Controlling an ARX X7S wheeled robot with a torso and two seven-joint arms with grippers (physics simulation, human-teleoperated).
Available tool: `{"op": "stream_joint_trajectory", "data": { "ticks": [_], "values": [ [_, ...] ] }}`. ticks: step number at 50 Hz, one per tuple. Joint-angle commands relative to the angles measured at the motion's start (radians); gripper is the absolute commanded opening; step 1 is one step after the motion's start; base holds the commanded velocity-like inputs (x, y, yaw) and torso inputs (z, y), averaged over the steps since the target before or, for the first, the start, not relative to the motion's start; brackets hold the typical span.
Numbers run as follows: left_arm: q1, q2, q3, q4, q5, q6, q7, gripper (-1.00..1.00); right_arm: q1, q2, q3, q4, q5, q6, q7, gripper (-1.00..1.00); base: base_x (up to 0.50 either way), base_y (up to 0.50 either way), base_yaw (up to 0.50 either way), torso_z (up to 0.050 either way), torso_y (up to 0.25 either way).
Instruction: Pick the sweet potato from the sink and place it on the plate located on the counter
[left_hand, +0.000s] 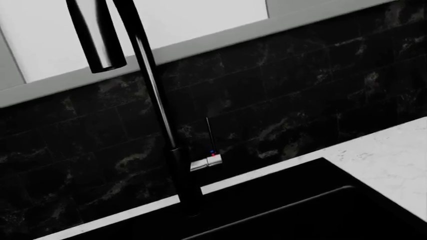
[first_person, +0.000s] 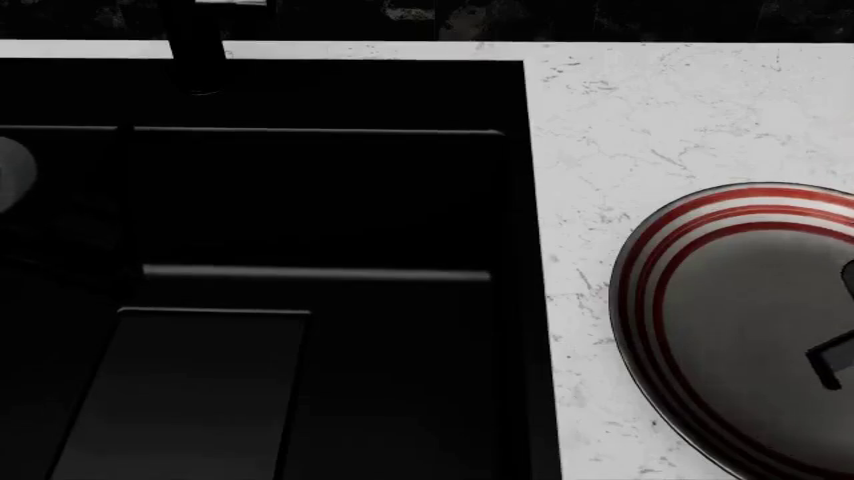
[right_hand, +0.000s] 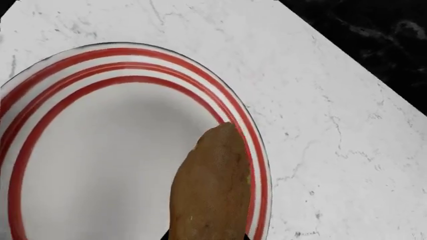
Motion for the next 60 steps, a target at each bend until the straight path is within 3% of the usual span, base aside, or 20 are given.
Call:
{"op": "stream_joint_trajectory", "data": {
  "ticks": [1, 18, 60],
  "values": [
    [0.0, -0.004, 0.013, -0.008, 0.002, 0.011, 0.0, 1.0, 0.114, 0.01, -0.17, 0.0, -0.04, -0.009, -0.087, -1.0, 0.0, 0.0, 0.0, 0.0, 0.0],
    [-0.006, -0.003, 0.031, -0.016, 0.002, 0.018, -0.005, 1.0, 0.085, 0.018, -0.229, -0.005, 0.0, -0.047, -0.057, -1.0, 0.0, 0.0, 0.0, 0.0, 0.001],
    [0.028, -0.025, 0.085, -0.078, 0.05, 0.103, 0.025, 1.0, -0.035, -0.178, -0.361, 0.21, -0.214, -0.198, -0.234, -1.0, 0.0, 0.0, 0.0, 0.0, 0.0]
  ]
}}
